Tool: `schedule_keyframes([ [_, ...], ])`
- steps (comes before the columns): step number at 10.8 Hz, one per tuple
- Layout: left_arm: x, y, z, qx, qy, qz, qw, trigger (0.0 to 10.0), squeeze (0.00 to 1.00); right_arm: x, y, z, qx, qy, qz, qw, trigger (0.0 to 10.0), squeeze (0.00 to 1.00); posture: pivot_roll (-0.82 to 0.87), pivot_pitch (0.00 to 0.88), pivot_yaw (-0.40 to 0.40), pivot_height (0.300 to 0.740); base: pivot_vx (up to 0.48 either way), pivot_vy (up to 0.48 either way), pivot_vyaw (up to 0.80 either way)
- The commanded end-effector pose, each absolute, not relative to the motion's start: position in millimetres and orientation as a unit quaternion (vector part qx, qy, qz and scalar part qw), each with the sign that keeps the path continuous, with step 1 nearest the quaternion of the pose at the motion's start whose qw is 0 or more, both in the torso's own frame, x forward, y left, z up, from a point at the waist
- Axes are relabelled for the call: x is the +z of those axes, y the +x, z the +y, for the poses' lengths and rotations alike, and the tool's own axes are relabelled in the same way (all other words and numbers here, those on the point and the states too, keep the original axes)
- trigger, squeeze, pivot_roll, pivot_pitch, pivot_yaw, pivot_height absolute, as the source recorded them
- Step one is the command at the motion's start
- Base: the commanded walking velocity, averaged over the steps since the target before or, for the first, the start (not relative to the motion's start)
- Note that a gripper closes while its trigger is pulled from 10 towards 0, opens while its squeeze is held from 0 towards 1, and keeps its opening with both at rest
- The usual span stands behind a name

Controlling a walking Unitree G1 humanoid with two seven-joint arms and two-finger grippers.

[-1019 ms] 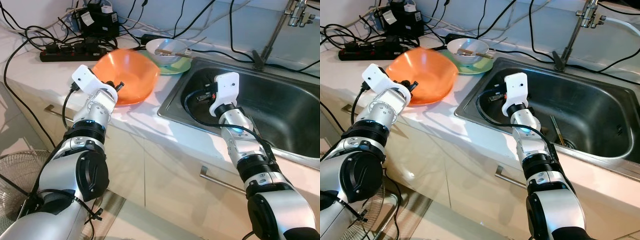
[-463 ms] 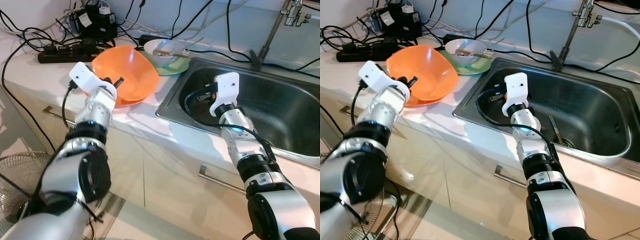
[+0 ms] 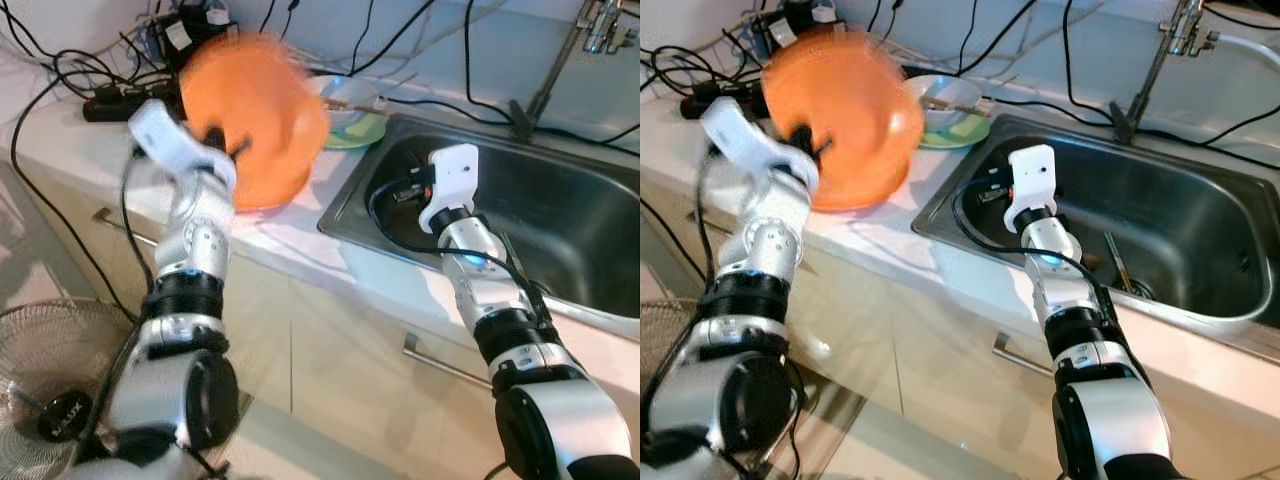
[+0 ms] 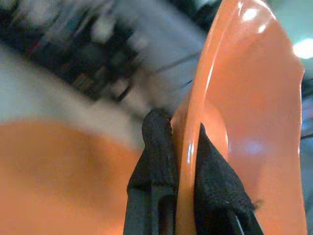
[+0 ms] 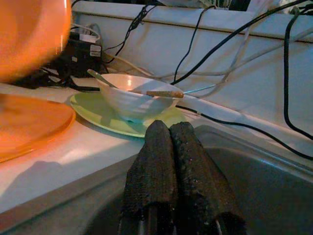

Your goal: Kitchen organization

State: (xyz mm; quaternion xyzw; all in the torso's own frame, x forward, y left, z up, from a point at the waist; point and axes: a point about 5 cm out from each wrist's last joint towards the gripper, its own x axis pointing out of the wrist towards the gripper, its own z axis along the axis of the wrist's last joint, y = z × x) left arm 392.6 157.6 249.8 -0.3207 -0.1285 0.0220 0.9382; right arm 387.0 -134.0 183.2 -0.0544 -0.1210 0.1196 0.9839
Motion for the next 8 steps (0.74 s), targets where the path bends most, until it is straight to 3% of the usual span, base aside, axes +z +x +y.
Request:
schedule_keyframes([
  [1, 267, 388, 152, -0.012, -0.314, -0.171, 0.934, 4.9, 0.0, 194, 389, -136, 0.115, -0.048, -0.134, 0.983, 10.0, 0.0, 0.2, 0.0, -0.032, 0.725, 0.0, 0.0, 0.0],
  [2, 271, 385, 149, -0.027, -0.307, -0.185, 0.933, 10.0, 0.0, 196, 390, -137, 0.114, -0.041, -0.137, 0.983, 10.0, 0.0, 0.2, 0.0, -0.033, 0.725, 0.0, 0.0, 0.0],
  [3, 275, 381, 145, -0.048, -0.296, -0.2, 0.933, 10.0, 0.0, 200, 391, -137, 0.114, -0.033, -0.143, 0.983, 10.0, 0.66, 0.2, 0.0, -0.034, 0.725, 0.0, 0.0, 0.0],
  [4, 279, 378, 140, -0.067, -0.288, -0.209, 0.932, 10.0, 0.0, 209, 391, -137, 0.117, -0.005, -0.156, 0.981, 10.0, 1.0, 0.2, 0.0, -0.032, 0.725, 0.0, 0.0, 0.0],
  [8, 276, 377, 136, -0.085, -0.278, -0.208, 0.934, 10.0, 0.0, 230, 390, -133, 0.146, 0.147, -0.168, 0.964, 10.0, 1.0, 0.18, 0.005, -0.018, 0.725, 0.0, 0.0, 0.0],
])
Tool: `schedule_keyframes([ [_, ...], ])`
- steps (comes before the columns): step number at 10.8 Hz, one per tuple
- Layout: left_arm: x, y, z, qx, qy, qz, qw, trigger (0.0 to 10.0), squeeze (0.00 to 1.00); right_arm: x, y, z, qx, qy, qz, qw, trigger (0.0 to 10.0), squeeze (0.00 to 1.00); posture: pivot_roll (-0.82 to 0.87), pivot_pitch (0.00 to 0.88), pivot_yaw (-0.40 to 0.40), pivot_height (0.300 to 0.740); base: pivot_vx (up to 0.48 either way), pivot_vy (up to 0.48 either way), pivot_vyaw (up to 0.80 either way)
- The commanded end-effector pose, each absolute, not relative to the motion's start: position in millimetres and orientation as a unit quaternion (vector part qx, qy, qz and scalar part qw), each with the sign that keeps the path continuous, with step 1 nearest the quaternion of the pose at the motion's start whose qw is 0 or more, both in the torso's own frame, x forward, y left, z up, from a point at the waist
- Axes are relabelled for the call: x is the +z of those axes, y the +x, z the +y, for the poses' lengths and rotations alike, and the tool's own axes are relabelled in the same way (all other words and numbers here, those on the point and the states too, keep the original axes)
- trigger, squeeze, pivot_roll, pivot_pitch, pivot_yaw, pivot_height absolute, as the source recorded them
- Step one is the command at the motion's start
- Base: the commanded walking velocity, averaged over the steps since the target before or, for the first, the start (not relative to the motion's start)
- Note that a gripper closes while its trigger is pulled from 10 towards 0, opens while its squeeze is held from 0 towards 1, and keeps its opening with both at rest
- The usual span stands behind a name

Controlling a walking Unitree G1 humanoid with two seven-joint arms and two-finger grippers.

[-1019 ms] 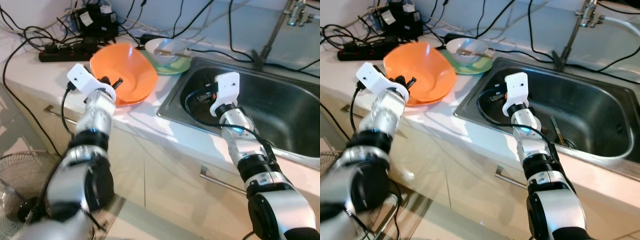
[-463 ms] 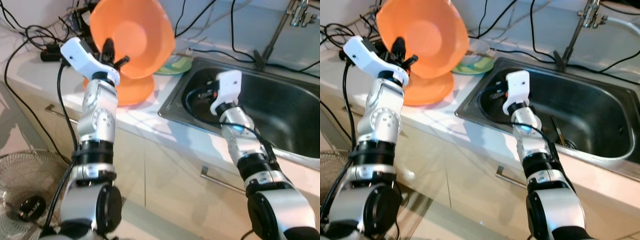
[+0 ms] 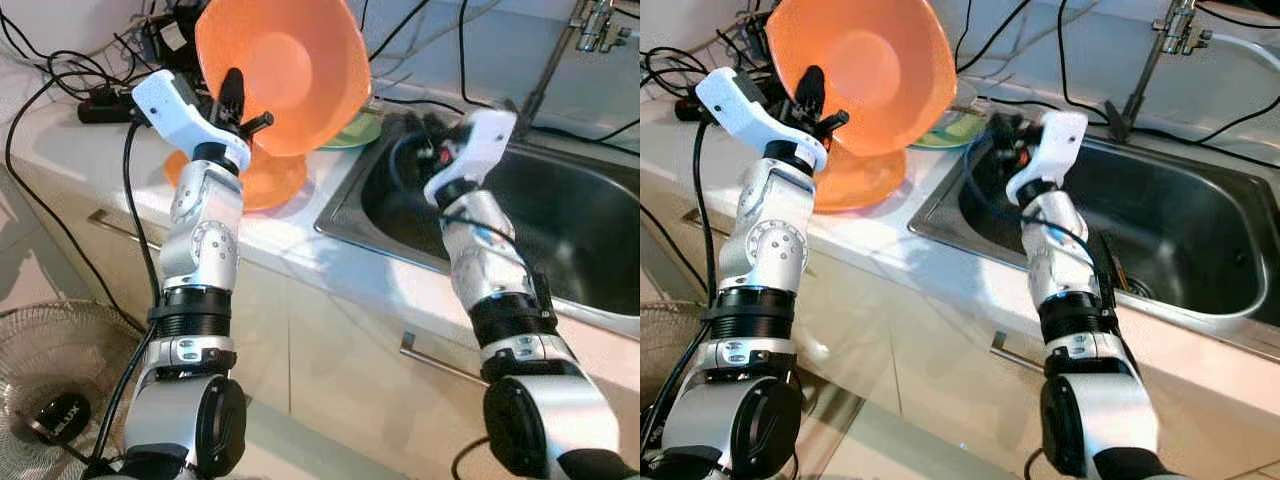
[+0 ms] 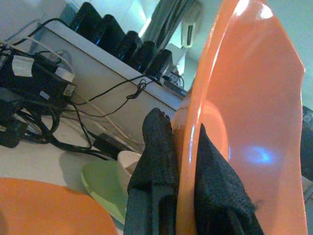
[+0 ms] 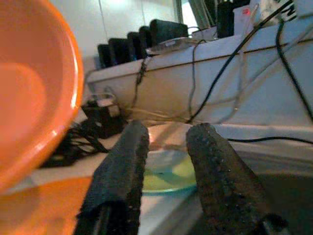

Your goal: Kitchen organization

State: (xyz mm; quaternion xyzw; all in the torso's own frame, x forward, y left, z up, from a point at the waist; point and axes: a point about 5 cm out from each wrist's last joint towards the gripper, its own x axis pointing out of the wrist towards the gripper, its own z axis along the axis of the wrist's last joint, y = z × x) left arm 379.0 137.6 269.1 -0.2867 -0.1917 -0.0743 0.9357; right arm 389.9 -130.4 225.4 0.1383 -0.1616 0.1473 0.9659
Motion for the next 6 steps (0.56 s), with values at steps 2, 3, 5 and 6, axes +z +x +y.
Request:
schedule_keyframes([
  [2, 278, 377, 134, -0.089, -0.274, -0.211, 0.934, 10.0, 0.0, 230, 389, -129, 0.175, 0.202, -0.15, 0.952, 10.0, 1.0, 0.18, 0.0, -0.015, 0.725, 0.0, 0.0, 0.0],
  [3, 279, 377, 135, -0.089, -0.273, -0.214, 0.934, 10.0, 0.0, 228, 386, -124, 0.205, 0.226, -0.137, 0.942, 10.0, 1.0, 0.18, 0.0, -0.014, 0.725, 0.0, 0.0, 0.0],
  [5, 281, 376, 134, -0.097, -0.278, -0.222, 0.93, 10.0, 0.0, 225, 382, -114, 0.232, 0.233, -0.123, 0.936, 10.0, 0.0, 0.18, 0.0, -0.015, 0.725, 0.0, 0.0, 0.0],
  [6, 281, 376, 133, -0.099, -0.277, -0.223, 0.929, 10.0, 0.0, 225, 380, -110, 0.246, 0.248, -0.116, 0.93, 10.0, 0.0, 0.18, 0.0, -0.014, 0.725, 0.0, 0.0, 0.0],
])
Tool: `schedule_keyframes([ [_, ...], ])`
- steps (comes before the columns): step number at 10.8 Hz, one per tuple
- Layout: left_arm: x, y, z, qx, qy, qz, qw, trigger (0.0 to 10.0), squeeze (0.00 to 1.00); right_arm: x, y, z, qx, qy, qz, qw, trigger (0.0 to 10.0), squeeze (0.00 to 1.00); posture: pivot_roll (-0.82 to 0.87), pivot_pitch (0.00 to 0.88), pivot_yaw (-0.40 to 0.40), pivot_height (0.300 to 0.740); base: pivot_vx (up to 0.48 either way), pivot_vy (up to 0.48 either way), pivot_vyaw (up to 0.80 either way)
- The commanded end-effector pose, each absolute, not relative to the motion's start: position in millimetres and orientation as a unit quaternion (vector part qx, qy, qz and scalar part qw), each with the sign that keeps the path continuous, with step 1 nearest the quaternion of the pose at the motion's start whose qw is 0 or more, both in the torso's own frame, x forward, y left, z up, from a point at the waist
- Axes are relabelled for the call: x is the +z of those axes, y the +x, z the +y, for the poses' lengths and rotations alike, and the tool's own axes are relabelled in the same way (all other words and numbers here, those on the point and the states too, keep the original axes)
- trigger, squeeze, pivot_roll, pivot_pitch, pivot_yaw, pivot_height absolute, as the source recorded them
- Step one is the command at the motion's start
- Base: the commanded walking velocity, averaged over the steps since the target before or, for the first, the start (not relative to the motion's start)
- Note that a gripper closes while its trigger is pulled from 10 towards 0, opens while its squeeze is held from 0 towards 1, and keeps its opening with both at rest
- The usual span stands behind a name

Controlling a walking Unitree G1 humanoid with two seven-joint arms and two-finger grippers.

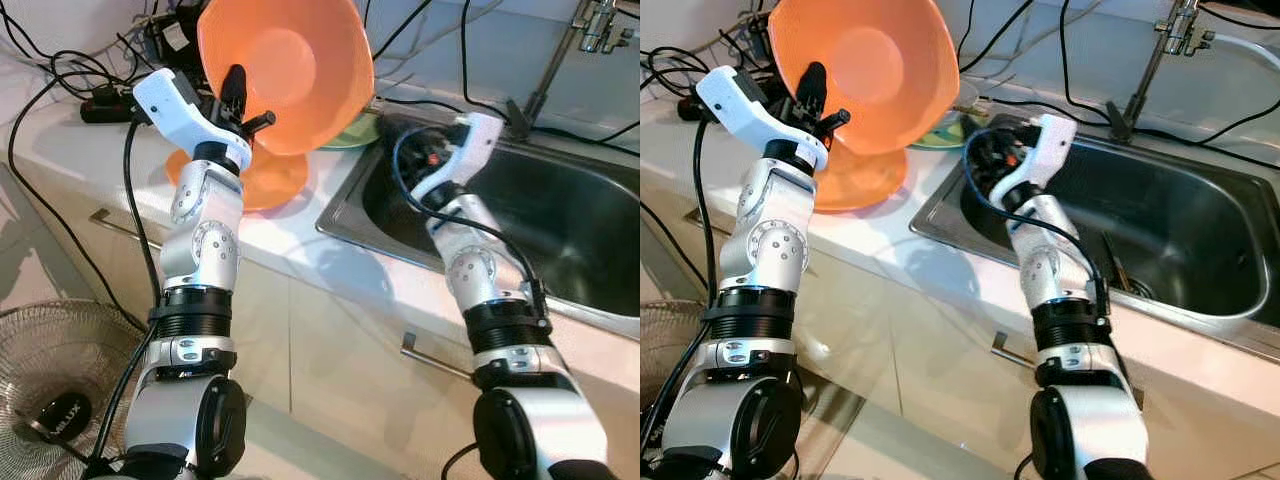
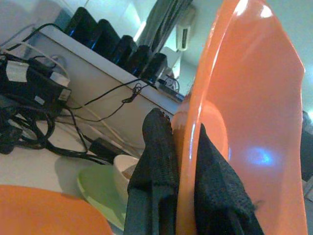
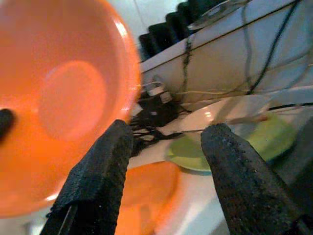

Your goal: Kitchen organization

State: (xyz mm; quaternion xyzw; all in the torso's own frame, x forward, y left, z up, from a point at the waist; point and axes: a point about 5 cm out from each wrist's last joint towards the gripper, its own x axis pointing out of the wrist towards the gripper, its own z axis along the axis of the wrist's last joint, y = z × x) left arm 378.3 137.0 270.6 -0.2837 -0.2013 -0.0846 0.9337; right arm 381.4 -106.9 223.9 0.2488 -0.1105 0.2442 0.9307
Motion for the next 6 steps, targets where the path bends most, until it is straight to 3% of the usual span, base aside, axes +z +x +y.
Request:
schedule_keyframes([
  [1, 282, 376, 132, -0.102, -0.276, -0.224, 0.929, 10.0, 0.0, 225, 378, -105, 0.258, 0.266, -0.107, 0.923, 10.0, 0.0, 0.18, 0.0, -0.013, 0.725, 0.0, 0.0, 0.0],
  [3, 281, 375, 127, -0.114, -0.279, -0.223, 0.927, 10.0, 0.0, 224, 378, -99, 0.264, 0.328, -0.085, 0.903, 10.0, 0.0, 0.18, 0.0, -0.016, 0.725, 0.0, 0.0, 0.0],
  [6, 279, 374, 119, -0.131, -0.281, -0.216, 0.926, 10.0, 0.0, 226, 377, -98, 0.267, 0.33, -0.078, 0.902, 10.0, 0.0, 0.18, 0.0, -0.018, 0.725, 0.0, 0.0, 0.0],
])
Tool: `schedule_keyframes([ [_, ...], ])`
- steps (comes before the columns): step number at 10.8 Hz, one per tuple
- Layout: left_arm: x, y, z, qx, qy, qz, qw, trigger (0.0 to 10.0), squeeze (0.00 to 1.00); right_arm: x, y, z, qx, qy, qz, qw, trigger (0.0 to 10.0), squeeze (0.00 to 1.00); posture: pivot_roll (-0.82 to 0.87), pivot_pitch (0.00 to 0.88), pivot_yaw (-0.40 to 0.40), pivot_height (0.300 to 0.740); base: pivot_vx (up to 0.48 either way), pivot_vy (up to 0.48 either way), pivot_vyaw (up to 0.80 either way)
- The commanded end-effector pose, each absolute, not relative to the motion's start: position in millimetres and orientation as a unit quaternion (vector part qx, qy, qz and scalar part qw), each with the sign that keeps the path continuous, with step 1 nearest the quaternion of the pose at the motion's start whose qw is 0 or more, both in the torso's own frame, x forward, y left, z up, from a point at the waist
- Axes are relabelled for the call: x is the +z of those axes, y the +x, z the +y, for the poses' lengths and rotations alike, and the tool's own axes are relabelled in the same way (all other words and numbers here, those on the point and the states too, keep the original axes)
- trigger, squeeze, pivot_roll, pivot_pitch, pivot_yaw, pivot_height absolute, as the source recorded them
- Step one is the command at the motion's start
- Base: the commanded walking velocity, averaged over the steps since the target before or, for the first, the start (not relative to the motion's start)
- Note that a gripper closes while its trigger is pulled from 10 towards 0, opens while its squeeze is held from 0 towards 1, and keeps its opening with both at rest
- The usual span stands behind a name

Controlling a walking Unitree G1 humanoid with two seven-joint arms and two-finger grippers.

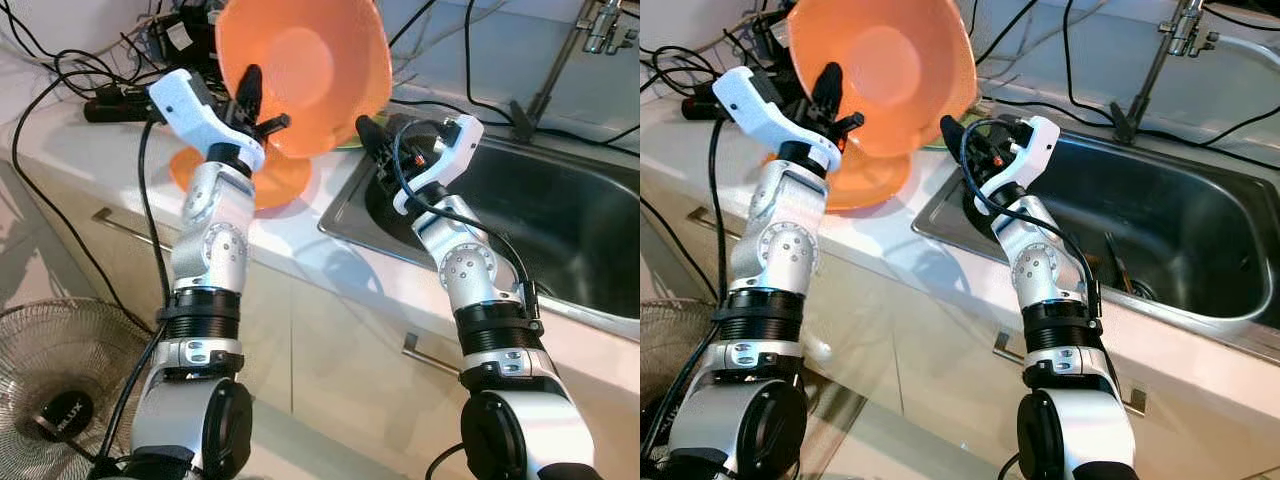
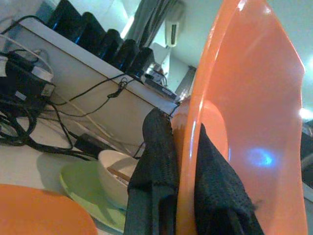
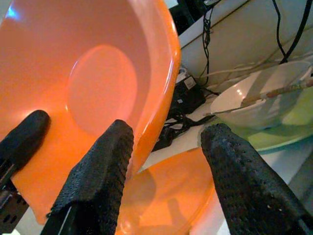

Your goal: Kitchen organization

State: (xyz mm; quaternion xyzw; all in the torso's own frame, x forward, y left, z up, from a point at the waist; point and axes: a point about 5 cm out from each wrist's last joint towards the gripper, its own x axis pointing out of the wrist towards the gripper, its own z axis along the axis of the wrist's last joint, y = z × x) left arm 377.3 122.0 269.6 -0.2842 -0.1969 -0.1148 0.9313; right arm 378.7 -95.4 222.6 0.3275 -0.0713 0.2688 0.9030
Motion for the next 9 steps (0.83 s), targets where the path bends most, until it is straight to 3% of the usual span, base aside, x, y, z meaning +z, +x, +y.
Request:
schedule_keyframes([
  [1, 278, 374, 117, -0.136, -0.282, -0.212, 0.926, 10.0, 0.0, 225, 378, -98, 0.266, 0.331, -0.075, 0.902, 10.0, 0.0, 0.19, 0.0, -0.018, 0.725, 0.0, 0.0, 0.0],
  [7, 265, 373, 107, -0.158, -0.28, -0.184, 0.929, 10.0, 0.0, 224, 384, -106, 0.228, 0.345, -0.076, 0.907, 10.0, 0.0, 0.19, 0.001, -0.022, 0.725, 0.0, 0.0, 0.0],
  [8, 265, 373, 108, -0.156, -0.28, -0.185, 0.929, 10.0, 0.0, 224, 385, -107, 0.227, 0.346, -0.079, 0.907, 6.8, 0.0, 0.19, 0.003, -0.023, 0.725, 0.0, 0.0, 0.0],
  [9, 265, 373, 109, -0.155, -0.28, -0.185, 0.929, 10.0, 0.0, 223, 385, -108, 0.222, 0.347, -0.08, 0.908, 0.0, 0.0, 0.19, 0.004, -0.023, 0.725, 0.0, 0.0, 0.0],
])
